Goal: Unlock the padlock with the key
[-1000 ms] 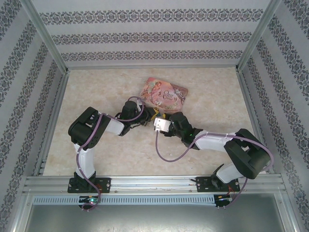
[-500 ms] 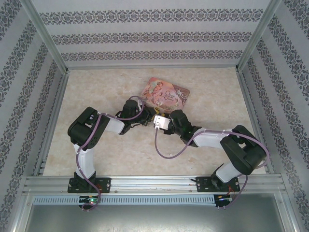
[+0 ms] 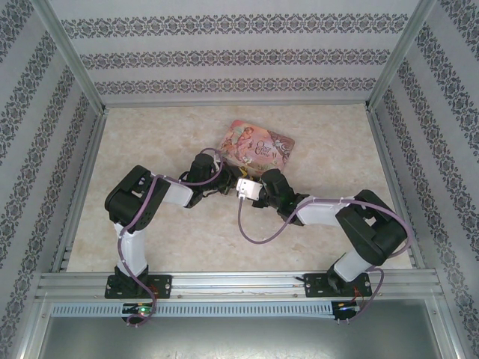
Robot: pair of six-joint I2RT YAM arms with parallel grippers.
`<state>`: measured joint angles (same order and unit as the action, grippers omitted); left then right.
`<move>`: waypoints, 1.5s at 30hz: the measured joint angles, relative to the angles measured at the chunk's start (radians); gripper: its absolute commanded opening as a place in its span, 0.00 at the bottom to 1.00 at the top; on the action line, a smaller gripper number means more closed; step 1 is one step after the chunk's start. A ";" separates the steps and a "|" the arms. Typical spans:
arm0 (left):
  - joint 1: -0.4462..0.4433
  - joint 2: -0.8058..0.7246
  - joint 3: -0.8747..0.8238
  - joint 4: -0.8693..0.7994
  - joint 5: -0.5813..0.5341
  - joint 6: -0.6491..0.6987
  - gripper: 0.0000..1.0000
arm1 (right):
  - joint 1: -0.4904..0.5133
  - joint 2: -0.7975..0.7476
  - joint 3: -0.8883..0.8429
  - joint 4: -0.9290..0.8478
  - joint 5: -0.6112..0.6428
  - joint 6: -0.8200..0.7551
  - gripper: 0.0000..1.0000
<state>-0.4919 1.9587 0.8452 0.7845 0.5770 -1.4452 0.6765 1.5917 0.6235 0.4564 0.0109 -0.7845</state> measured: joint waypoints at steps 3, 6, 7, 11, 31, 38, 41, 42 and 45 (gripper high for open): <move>0.000 0.000 0.000 0.000 0.000 0.000 0.06 | 0.000 0.006 0.005 0.005 0.000 0.000 0.28; 0.000 0.000 0.002 -0.003 0.000 0.000 0.06 | 0.000 0.018 0.013 0.007 0.004 0.000 0.26; 0.000 0.000 0.002 -0.004 0.000 0.000 0.06 | 0.000 0.021 0.016 0.009 0.006 0.000 0.25; 0.000 0.000 0.005 -0.011 0.000 0.000 0.06 | 0.000 0.037 0.026 0.018 0.016 0.000 0.22; 0.003 -0.002 0.005 -0.010 -0.031 -0.015 0.06 | 0.026 0.064 0.031 0.073 0.120 0.059 0.00; 0.003 -0.006 0.005 -0.009 -0.035 -0.025 0.06 | 0.029 0.064 0.031 0.082 0.135 0.136 0.00; 0.003 -0.007 0.004 -0.008 -0.035 -0.026 0.06 | 0.033 0.062 0.031 0.083 0.135 0.197 0.00; 0.003 -0.008 0.004 -0.009 -0.035 -0.026 0.06 | 0.033 0.062 0.031 0.084 0.135 0.222 0.00; 0.003 -0.011 0.003 -0.009 -0.039 -0.026 0.06 | 0.033 0.062 0.028 0.095 0.128 0.300 0.00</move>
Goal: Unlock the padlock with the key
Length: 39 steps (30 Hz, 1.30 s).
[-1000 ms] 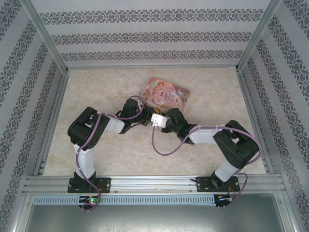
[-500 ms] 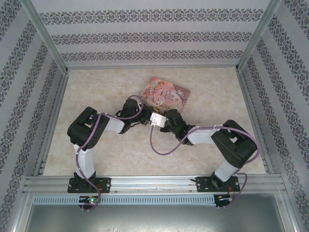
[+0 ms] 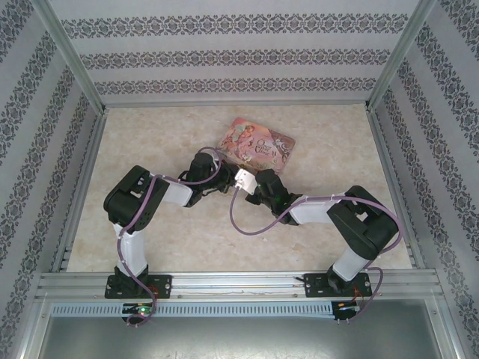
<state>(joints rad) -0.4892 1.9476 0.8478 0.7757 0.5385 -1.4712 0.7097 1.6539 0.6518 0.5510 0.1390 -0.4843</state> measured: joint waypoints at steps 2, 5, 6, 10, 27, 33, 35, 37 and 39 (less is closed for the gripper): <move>0.000 -0.003 -0.002 -0.001 -0.001 0.000 0.06 | 0.000 0.000 -0.010 0.022 -0.010 0.055 0.00; 0.000 -0.005 -0.005 -0.003 -0.002 0.000 0.06 | -0.001 0.009 -0.029 0.068 -0.025 0.126 0.00; 0.000 -0.006 -0.007 -0.005 -0.002 0.000 0.06 | -0.001 0.012 -0.035 0.083 -0.033 0.151 0.00; 0.000 -0.006 -0.010 -0.006 -0.004 0.004 0.06 | -0.008 0.024 -0.060 0.143 -0.074 0.235 0.00; -0.026 -0.012 -0.018 -0.024 0.004 0.044 0.27 | -0.013 0.083 -0.120 0.336 -0.103 0.364 0.00; -0.034 -0.035 -0.019 -0.087 0.015 0.077 0.36 | -0.013 0.090 -0.137 0.366 -0.103 0.390 0.00; -0.032 -0.055 -0.021 -0.111 0.015 0.090 0.38 | -0.013 0.090 -0.143 0.378 -0.103 0.404 0.00; -0.029 -0.079 -0.028 -0.128 0.015 0.106 0.40 | -0.013 0.090 -0.152 0.389 -0.103 0.415 0.00; -0.020 -0.107 -0.041 -0.145 0.014 0.119 0.41 | -0.014 0.090 -0.161 0.397 -0.105 0.433 0.00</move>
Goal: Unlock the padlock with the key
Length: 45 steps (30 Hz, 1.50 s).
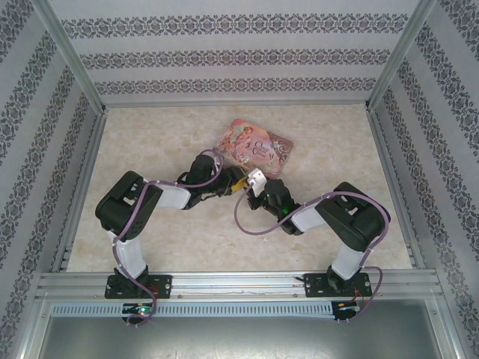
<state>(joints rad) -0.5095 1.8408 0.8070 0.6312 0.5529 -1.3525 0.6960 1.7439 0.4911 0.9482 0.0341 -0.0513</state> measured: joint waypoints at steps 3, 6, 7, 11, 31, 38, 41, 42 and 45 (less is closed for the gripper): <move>0.020 -0.043 -0.013 -0.027 -0.005 0.026 0.41 | -0.001 0.000 -0.010 0.016 -0.013 0.027 0.00; 0.039 -0.085 -0.016 -0.065 -0.012 0.060 0.42 | -0.014 0.000 -0.014 0.032 -0.037 0.061 0.00; 0.044 -0.102 -0.018 -0.081 -0.016 0.074 0.42 | -0.020 0.000 -0.017 0.038 -0.048 0.077 0.00; 0.059 -0.170 -0.018 -0.158 -0.045 0.146 0.43 | -0.045 0.001 -0.034 0.068 -0.084 0.153 0.00; 0.134 -0.269 -0.002 -0.402 -0.092 0.328 0.52 | -0.067 0.016 -0.124 0.223 -0.130 0.393 0.00; 0.240 -0.285 0.171 -0.583 -0.122 0.497 0.61 | -0.105 0.074 -0.190 0.352 -0.155 0.501 0.00; 0.257 -0.272 0.258 -0.632 -0.122 0.566 0.61 | -0.111 0.093 -0.193 0.384 -0.167 0.533 0.00; 0.259 -0.261 0.283 -0.641 -0.120 0.581 0.61 | -0.111 0.098 -0.193 0.389 -0.168 0.540 0.00; 0.261 -0.186 0.366 -0.659 -0.097 0.626 0.61 | -0.111 0.110 -0.195 0.403 -0.171 0.554 0.00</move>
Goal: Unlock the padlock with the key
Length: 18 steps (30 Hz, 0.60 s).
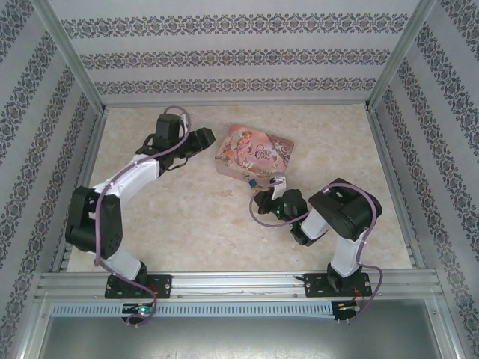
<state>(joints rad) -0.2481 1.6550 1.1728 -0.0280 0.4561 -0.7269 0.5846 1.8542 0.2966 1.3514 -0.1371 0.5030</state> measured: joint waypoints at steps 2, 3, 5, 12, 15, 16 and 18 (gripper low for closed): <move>0.000 0.071 0.050 -0.020 0.022 0.025 0.61 | 0.000 0.006 -0.001 0.008 0.000 0.007 0.00; 0.000 0.100 0.068 -0.032 0.031 0.035 0.62 | 0.000 0.010 -0.001 0.010 0.000 0.009 0.00; 0.000 0.172 0.115 -0.065 0.048 0.060 0.63 | 0.000 0.020 0.000 0.019 -0.001 0.016 0.00; 0.000 0.331 0.249 -0.146 0.101 0.120 0.63 | 0.000 0.041 0.001 0.031 -0.011 0.023 0.00; 0.000 0.362 0.289 -0.157 0.119 0.138 0.63 | 0.000 0.043 0.001 0.031 -0.011 0.023 0.00; 0.000 0.368 0.298 -0.161 0.128 0.143 0.63 | 0.000 0.045 0.002 0.030 -0.013 0.023 0.00; 0.000 0.381 0.318 -0.169 0.148 0.148 0.63 | 0.000 0.047 0.002 0.030 -0.015 0.024 0.00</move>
<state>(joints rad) -0.2481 2.0357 1.4910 -0.1967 0.6041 -0.5789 0.5842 1.9011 0.2989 1.3815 -0.1520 0.5266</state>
